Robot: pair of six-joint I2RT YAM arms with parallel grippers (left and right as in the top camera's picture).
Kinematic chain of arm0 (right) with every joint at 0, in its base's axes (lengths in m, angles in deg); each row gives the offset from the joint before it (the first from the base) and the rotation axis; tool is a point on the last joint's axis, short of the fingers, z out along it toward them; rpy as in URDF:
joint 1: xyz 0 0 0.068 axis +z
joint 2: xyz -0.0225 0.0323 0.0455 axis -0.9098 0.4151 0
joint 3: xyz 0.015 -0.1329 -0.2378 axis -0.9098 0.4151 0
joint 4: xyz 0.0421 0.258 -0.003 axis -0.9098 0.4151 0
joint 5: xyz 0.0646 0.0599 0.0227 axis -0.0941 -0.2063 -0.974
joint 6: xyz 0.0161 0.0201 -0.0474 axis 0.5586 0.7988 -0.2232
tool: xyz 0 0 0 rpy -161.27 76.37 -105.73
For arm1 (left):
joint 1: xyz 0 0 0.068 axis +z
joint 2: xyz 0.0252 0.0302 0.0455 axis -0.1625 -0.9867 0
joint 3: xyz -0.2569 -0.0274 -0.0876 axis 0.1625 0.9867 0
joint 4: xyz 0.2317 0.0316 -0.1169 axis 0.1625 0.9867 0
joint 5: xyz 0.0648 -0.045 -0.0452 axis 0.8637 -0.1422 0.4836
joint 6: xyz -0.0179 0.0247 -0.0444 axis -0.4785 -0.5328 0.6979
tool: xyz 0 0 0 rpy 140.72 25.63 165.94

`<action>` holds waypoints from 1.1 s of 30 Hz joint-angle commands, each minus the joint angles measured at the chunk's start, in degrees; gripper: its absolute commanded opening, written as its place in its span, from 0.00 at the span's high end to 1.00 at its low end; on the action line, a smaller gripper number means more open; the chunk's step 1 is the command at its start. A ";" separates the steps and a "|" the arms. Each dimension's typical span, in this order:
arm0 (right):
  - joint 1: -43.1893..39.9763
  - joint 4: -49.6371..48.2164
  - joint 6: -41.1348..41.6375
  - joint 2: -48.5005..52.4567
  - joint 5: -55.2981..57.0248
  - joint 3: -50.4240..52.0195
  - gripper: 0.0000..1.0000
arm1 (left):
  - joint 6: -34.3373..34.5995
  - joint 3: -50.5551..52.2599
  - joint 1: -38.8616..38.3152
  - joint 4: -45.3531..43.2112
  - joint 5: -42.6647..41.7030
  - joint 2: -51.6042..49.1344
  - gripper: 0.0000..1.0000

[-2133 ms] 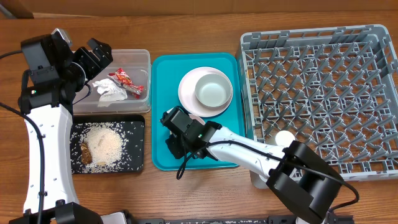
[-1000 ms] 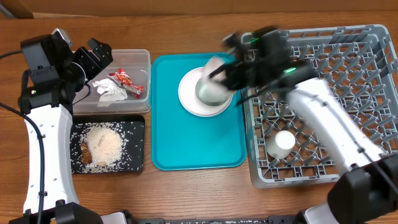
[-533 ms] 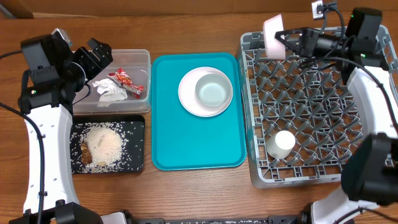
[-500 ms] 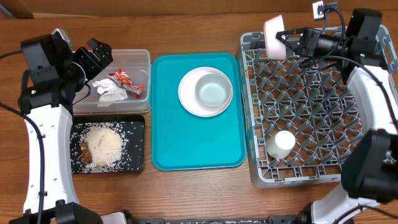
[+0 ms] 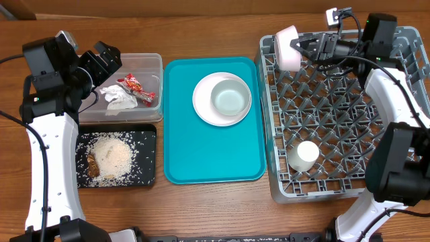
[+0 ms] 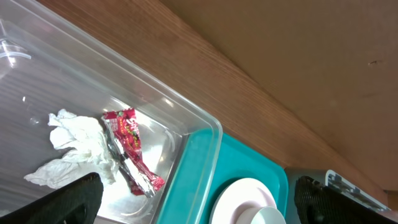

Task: Sort waste into correct bins and load items into the dishwasher
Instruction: 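Lift the pink bowl and carry it right into the dish rack, then lower the pink bowl upside down at the rack's back and release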

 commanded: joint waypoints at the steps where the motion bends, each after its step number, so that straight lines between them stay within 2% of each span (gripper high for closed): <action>1: 0.09 2.71 0.42 0.28 0.13 -0.87 0.96 | 0.37 -0.57 -0.13 -0.09 0.50 -0.35 0.00; 11: 0.57 2.78 -0.37 0.28 2.21 2.54 0.96 | 0.37 -0.57 -0.13 -0.09 0.50 -0.35 0.00; 33: 2.34 9.07 -0.26 0.28 7.19 2.86 0.96 | 0.37 -0.57 -0.13 -0.09 0.50 -0.35 0.00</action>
